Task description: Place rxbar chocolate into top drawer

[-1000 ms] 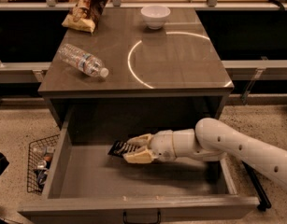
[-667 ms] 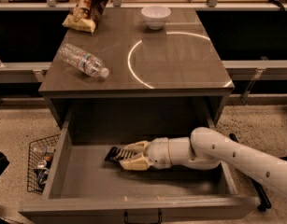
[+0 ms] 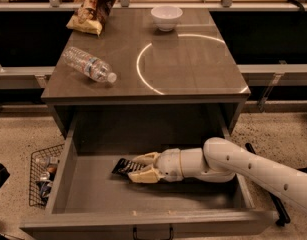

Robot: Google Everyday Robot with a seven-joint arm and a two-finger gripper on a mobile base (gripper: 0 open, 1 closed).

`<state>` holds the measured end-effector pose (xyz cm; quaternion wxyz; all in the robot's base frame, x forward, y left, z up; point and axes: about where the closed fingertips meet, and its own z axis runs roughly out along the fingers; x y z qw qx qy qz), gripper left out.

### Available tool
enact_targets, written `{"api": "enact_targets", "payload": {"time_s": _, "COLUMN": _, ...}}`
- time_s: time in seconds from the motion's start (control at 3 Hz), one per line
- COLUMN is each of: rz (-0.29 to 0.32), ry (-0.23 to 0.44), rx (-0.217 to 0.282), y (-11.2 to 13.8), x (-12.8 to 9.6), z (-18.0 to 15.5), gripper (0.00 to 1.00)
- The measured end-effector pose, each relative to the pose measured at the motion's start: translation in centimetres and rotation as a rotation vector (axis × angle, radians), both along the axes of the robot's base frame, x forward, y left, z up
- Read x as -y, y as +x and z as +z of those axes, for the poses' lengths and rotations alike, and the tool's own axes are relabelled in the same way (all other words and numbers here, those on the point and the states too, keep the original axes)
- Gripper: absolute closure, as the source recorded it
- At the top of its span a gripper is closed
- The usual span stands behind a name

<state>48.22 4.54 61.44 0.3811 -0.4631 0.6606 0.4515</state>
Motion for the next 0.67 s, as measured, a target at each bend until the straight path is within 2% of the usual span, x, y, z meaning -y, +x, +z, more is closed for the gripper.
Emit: {"api": "enact_targets", "payload": {"time_s": 0.67, "rz": 0.007, "ry": 0.002, "rx": -0.001, "y": -0.13, "x": -0.33, "z": 0.01, "gripper": 0.06}}
